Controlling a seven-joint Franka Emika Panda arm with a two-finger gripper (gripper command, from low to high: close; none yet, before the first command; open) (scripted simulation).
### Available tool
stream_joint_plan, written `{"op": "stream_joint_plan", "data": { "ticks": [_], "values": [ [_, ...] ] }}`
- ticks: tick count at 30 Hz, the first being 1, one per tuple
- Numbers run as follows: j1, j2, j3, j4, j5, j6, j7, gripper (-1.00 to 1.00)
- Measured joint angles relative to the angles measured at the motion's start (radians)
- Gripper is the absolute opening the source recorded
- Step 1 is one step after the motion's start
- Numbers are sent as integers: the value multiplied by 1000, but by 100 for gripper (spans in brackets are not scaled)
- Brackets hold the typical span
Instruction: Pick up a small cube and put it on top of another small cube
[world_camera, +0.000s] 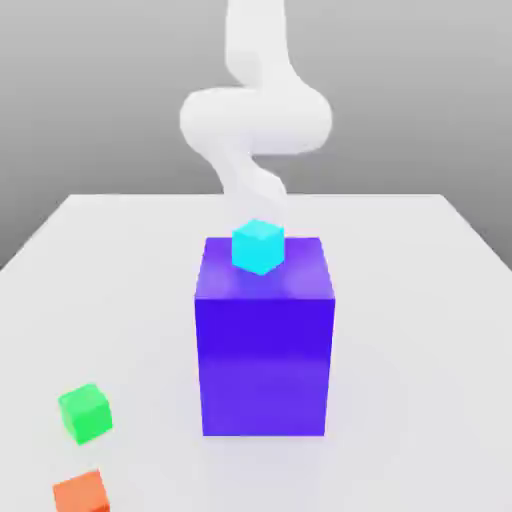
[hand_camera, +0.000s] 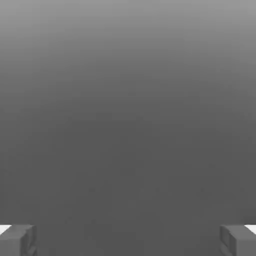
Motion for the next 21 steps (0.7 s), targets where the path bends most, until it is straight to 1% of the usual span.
{"op": "stream_joint_plan", "data": {
  "ticks": [10,16,21],
  "values": [
    [17,369,135,86,-124,42,-3,0],
    [48,587,195,137,-201,66,-3,0],
    [103,766,222,179,-252,88,-12,0]
  ]
}}
